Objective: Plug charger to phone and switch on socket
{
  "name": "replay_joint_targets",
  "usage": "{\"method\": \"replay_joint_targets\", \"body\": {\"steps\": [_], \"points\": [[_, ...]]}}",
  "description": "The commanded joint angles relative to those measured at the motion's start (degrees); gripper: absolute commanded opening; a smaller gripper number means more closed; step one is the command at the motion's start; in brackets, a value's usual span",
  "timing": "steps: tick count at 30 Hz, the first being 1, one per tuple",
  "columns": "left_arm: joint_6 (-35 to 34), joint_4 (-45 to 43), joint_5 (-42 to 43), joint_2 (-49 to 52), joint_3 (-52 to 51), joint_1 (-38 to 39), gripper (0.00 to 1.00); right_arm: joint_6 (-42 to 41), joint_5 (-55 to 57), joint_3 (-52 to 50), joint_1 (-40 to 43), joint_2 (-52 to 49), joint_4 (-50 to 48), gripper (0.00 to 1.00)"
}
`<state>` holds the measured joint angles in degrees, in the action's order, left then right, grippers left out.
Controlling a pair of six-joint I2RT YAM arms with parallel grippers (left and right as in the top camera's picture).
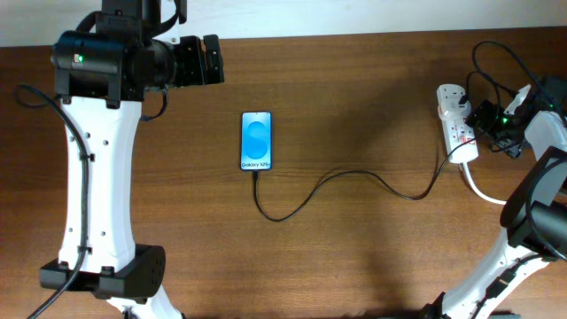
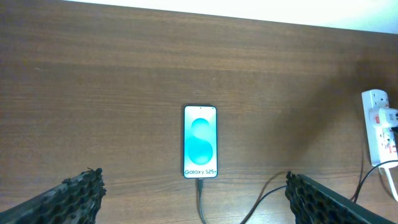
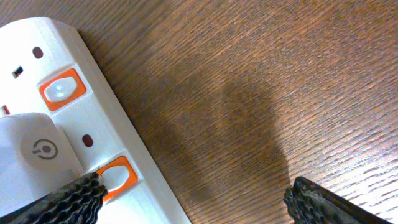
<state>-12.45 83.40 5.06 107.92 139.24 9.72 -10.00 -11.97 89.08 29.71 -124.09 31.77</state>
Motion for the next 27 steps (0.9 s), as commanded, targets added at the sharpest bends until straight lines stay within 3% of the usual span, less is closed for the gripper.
{"method": "replay_joint_targets", "body": {"steps": [1,10,27], "points": [[0.07,0.09,-0.39,-0.09,-0.24,-0.02,0.99,1.68,0.72,-0.42,-3.15,-2.84,0.81,0.98],[0.07,0.09,-0.42,-0.09,-0.24,-0.02,0.99,1.64,0.44,-0.44,-3.15,-2.95,3.15,0.98],[0.07,0.09,-0.42,-0.09,-0.24,-0.02,0.99,-2.49,2.99,-0.24,-0.7,-2.93,-1.6,0.98]]}}
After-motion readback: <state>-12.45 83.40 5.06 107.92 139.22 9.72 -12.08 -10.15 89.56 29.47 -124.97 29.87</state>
